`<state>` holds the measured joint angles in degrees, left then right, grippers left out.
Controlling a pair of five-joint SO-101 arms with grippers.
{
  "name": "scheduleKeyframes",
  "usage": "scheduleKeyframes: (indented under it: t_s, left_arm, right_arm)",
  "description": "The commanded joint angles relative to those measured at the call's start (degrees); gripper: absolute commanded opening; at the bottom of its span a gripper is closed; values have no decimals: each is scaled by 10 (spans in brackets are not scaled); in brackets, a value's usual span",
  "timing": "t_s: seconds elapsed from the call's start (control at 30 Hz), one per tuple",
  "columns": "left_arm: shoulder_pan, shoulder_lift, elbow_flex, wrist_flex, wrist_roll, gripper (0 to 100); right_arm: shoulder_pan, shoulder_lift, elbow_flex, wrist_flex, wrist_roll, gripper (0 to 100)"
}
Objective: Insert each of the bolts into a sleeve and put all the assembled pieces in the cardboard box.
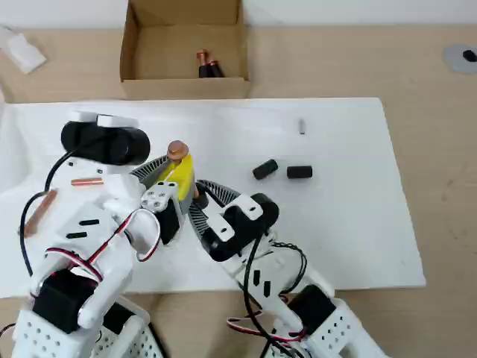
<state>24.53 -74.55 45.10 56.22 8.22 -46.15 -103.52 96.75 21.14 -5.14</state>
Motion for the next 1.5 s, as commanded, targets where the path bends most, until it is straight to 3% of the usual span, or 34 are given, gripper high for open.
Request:
scheduleKeyframes:
  t_s: [0.0, 0.63, 0.77, 1.23, 1.47]
  left_arm:
    - [-10, -7, -2, -11, -5, 5]
    - [-12, -7, 42, -76, -25, 5]
    - [-41, -7, 44, -76, -25, 5]
    - [4, -7, 45, -42, -27, 5]
    - [5, -7, 45, -2, -76, 16]
  right_arm:
    - [9, -100, -3, -3, -4, 9]
    - [9, -100, -2, -2, -4, 9]
    - [9, -100, -2, -2, -4, 9]
    - [9, -100, -2, -2, -4, 9]
    - [9, -100, -2, -2, -4, 9]
